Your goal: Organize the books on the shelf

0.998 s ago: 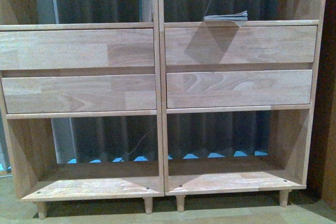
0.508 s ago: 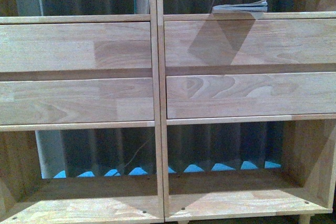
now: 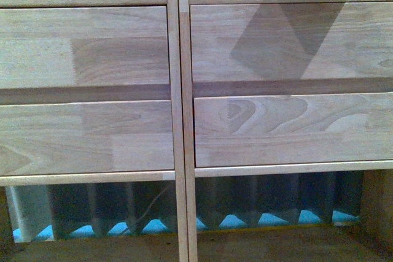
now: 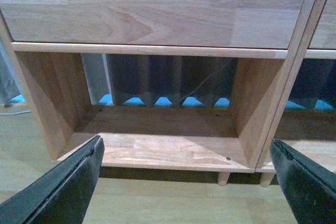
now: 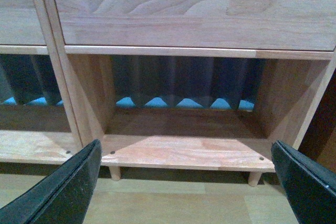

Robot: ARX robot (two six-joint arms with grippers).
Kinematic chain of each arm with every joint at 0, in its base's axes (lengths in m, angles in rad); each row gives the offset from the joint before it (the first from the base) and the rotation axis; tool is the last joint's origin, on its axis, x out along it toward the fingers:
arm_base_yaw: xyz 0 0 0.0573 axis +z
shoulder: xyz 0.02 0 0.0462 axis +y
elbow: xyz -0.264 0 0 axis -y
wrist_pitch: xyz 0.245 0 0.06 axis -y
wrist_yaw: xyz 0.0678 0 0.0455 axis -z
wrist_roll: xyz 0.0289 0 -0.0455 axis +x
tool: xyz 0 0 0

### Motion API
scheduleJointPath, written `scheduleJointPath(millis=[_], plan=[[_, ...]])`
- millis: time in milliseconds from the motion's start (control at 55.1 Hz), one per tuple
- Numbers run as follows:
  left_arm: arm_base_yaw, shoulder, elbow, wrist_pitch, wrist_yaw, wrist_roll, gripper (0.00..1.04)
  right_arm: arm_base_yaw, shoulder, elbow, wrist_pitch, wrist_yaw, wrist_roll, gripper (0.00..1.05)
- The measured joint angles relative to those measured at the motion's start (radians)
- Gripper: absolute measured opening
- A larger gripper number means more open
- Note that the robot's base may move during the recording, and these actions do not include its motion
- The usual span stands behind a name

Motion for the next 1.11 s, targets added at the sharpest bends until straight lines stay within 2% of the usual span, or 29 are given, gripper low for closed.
scheduleJointPath(millis=[726, 744, 816, 852, 907, 979, 1106], plan=[[0.0, 0.0, 0.0, 0.0, 0.0, 0.0, 0.97, 0.0, 0.0, 0.0, 0.0, 0.0, 0.003, 0.98], [0.0, 0.0, 0.0, 0.0, 0.0, 0.0, 0.97, -0.006, 0.008, 0.003, -0.008, -0.025, 0.016, 0.98], [0.0, 0.0, 0.0, 0.0, 0.0, 0.0, 0.97, -0.098, 0.112, 0.065, -0.122, -0.278, 0.103, 0.98], [0.0, 0.0, 0.0, 0.0, 0.002, 0.0, 0.97, -0.145, 0.2, 0.1, -0.109, -0.391, 0.175, 0.98], [0.0, 0.0, 0.0, 0.0, 0.0, 0.0, 0.97, -0.19, 0.309, 0.147, -0.049, -0.486, 0.257, 0.98], [0.0, 0.0, 0.0, 0.0, 0.0, 0.0, 0.97, -0.201, 0.443, 0.22, 0.058, -0.519, 0.352, 0.98], [0.0, 0.0, 0.0, 0.0, 0.001, 0.0, 0.97, -0.13, 0.673, 0.365, 0.23, -0.473, 0.524, 0.98]])
